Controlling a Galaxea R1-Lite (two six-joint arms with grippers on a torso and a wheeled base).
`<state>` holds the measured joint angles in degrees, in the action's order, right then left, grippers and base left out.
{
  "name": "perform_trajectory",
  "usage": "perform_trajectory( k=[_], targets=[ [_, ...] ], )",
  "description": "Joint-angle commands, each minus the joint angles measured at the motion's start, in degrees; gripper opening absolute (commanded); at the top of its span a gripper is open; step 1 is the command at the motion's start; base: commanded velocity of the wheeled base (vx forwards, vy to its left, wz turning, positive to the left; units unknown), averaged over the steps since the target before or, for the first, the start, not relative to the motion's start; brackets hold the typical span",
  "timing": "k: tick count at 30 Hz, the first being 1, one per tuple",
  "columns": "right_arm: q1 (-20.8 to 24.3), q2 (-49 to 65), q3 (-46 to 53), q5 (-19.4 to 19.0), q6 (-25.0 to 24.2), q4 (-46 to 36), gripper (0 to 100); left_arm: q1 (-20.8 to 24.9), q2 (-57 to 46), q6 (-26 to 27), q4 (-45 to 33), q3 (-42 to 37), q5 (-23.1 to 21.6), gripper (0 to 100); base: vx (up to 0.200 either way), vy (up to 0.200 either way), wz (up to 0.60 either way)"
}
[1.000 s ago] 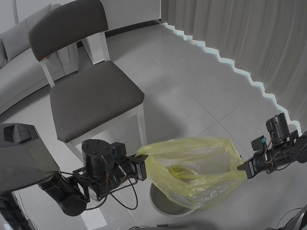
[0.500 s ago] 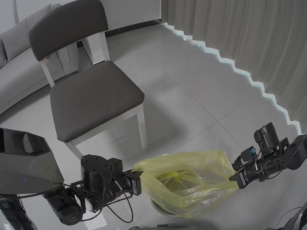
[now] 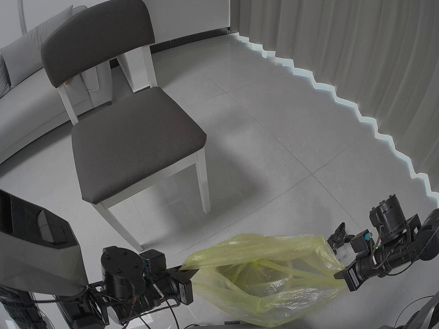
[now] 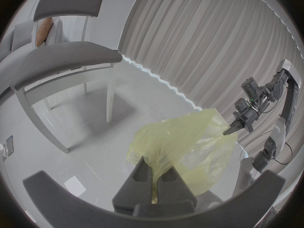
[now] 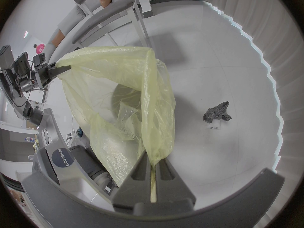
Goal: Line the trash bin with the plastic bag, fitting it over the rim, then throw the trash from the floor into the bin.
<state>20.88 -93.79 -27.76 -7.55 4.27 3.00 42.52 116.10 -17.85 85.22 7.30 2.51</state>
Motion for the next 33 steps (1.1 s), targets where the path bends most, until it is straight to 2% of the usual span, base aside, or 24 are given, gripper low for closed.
perform_trajectory(
  k=[1, 4, 9, 15, 22, 28, 33],
  targets=[
    [1.2, 1.2, 2.2, 0.0, 0.0, 0.1, 0, 2.0, 0.9, -0.3, 0.4, -2.4, 0.1, 0, 0.0, 0.0, 0.0],
    [2.1, 1.0, 2.9, 0.0, -0.1, 0.4, 0, 3.4, 1.3, -1.3, 1.6, -3.8, 0.5, 0, 0.0, 0.0, 0.0],
    [2.1, 0.1, 1.6, 0.1, -0.4, 0.9, 0, 2.7, 3.5, -1.4, 4.2, -3.6, 0.8, 0, 0.0, 0.0, 0.0],
    [0.6, -11.7, -6.3, -0.2, -0.5, 4.2, 0, -2.5, 12.3, -0.9, 4.8, 4.9, 0.3, 0, 0.0, 0.0, 0.0],
    [-0.8, -21.5, -12.8, -0.5, -0.6, 10.8, 0, -8.1, 14.3, 1.2, 4.5, 11.4, -3.0, 0, 0.0, 0.0, 0.0],
    [-2.4, -22.9, -16.1, -0.8, -0.6, 11.1, 0, -11.3, 11.2, 1.4, 4.3, 11.2, -4.6, 0, 0.0, 0.0, 0.0],
    [-3.0, -21.2, -16.7, -1.4, -0.5, 10.6, 0, -12.3, 8.8, 1.4, 2.4, 11.3, -5.3, 0, 0.0, 0.0, 0.0]
  ],
)
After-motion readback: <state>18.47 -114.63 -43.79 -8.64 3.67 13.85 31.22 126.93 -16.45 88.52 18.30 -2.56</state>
